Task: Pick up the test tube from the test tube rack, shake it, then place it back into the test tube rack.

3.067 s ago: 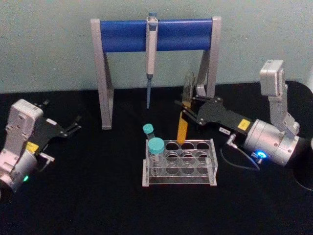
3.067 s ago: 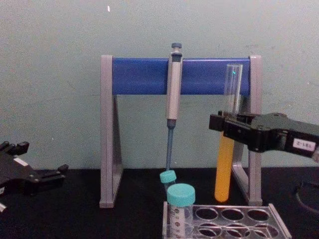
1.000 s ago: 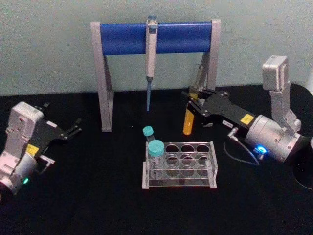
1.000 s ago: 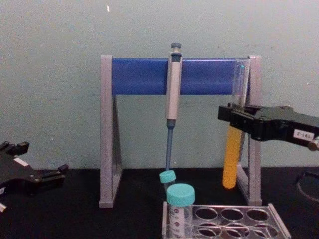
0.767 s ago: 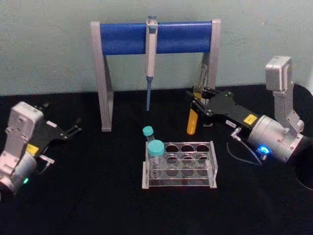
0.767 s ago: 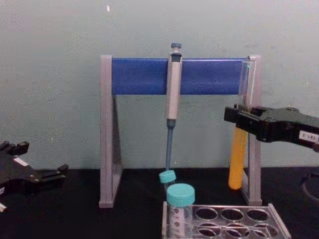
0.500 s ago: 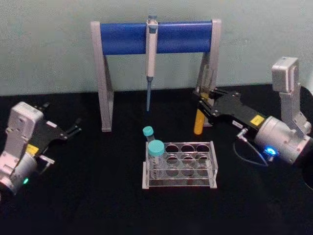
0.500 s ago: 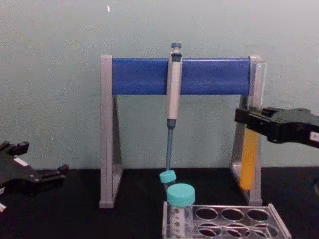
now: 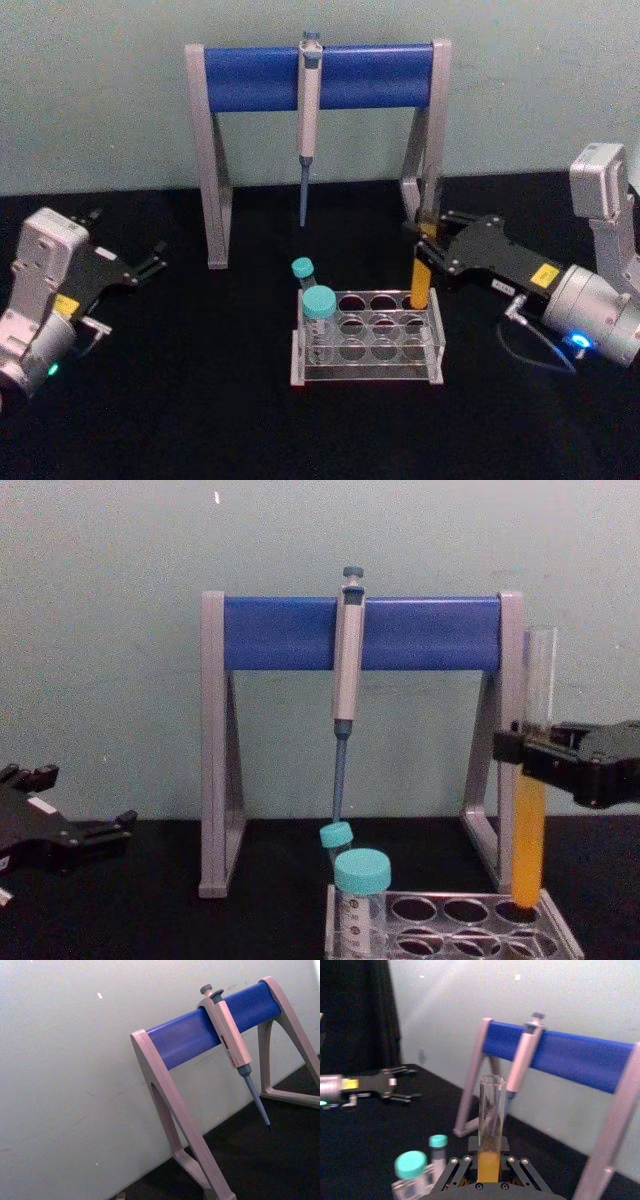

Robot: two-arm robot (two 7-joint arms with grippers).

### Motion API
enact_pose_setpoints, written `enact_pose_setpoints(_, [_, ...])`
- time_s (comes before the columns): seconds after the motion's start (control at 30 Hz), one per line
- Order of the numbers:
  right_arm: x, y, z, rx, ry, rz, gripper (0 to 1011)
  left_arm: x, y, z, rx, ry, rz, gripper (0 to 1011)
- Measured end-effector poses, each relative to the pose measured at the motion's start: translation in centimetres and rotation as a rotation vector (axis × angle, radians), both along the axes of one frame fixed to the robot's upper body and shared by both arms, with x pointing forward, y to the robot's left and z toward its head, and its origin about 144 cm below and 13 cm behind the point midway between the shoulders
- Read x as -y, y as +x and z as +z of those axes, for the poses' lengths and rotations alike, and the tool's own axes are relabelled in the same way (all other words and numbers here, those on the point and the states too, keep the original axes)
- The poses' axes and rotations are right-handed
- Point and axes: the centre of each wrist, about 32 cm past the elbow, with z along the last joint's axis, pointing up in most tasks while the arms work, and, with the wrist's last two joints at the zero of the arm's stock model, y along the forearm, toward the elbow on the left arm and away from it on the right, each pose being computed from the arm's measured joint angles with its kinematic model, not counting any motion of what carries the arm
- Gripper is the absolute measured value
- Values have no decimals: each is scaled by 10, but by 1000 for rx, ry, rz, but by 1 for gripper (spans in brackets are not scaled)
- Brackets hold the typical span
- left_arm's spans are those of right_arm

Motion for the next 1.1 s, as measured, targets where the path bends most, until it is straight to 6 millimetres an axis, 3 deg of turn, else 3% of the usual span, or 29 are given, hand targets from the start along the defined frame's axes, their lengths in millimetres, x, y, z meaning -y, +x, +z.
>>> enact_pose_setpoints(0.23, [-12,0,-3,-30,35,99,230,0,0,0,0,0,0,1001])
enact_pose_setpoints(0.47, [-29,14,-5,-17,78,140,230,0,0,0,0,0,0,1001])
enact_pose_setpoints(0.77, [-36,31,-7,24,90,51,230,0,0,0,0,0,0,1001])
enact_pose_setpoints(1.1, [-29,33,-8,41,79,-61,230,0,0,0,0,0,0,1001])
